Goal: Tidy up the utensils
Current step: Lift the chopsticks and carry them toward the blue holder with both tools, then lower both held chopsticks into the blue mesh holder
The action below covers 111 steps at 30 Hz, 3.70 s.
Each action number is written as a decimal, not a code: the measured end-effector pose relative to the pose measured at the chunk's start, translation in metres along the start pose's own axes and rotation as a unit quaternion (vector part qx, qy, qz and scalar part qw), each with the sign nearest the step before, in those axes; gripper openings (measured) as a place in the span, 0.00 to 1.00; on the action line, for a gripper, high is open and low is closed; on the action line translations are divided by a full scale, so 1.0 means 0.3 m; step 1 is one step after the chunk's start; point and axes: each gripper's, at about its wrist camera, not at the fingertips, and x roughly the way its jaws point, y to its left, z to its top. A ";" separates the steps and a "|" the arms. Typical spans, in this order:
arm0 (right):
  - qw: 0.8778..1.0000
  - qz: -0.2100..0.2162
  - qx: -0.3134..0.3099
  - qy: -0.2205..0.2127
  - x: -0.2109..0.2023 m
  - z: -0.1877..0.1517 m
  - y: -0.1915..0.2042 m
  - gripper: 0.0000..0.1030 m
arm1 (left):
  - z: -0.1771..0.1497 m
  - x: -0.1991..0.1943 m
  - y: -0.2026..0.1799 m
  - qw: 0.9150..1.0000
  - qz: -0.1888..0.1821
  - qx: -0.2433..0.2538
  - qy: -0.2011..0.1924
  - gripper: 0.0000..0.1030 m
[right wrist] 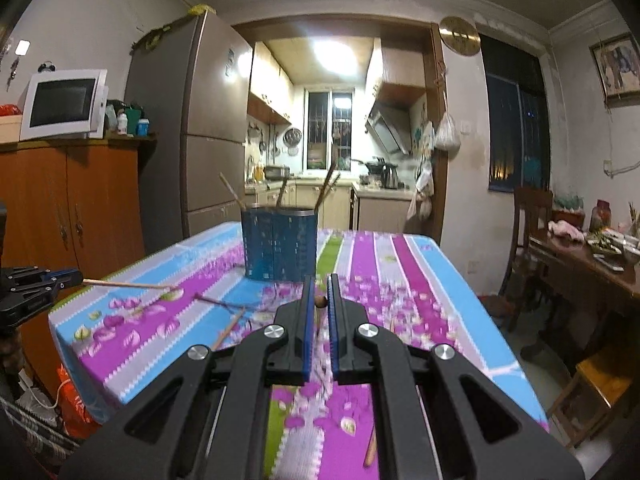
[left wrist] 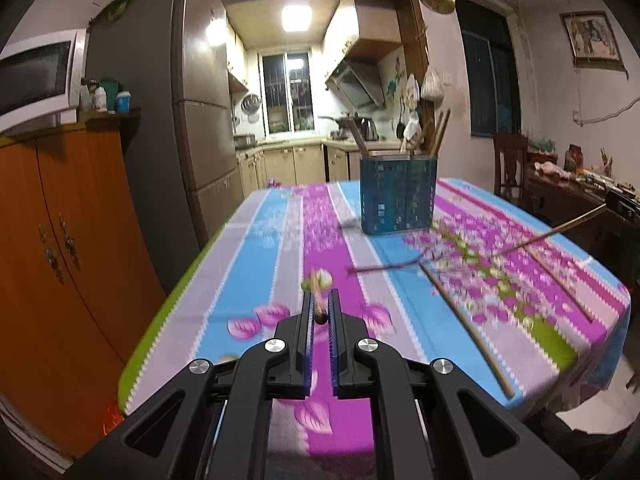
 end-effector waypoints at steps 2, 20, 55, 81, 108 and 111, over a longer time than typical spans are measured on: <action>1.000 0.003 -0.001 -0.011 0.007 0.034 -0.004 0.05 | 0.039 -0.005 0.010 1.000 -0.002 0.000 -0.012 0.08; 0.996 0.051 -0.019 -0.067 0.124 0.339 -0.029 0.05 | 0.419 -0.009 0.025 0.990 -0.016 0.042 -0.133 0.08; 0.995 0.091 -0.022 -0.023 -0.007 0.245 0.096 0.05 | -0.399 -0.057 0.113 0.999 -0.003 -0.030 0.030 0.27; 0.994 0.098 -0.013 -0.039 -0.035 0.235 0.070 0.05 | -0.223 -0.145 0.106 0.998 0.037 0.002 -0.041 0.07; 0.993 0.106 0.005 -0.046 0.191 0.408 -0.042 0.05 | 0.344 0.026 0.113 0.992 -0.038 0.021 -0.116 0.07; 0.994 0.107 0.011 -0.036 0.230 0.423 -0.055 0.05 | 0.407 0.063 0.112 0.992 -0.054 0.019 -0.109 0.07</action>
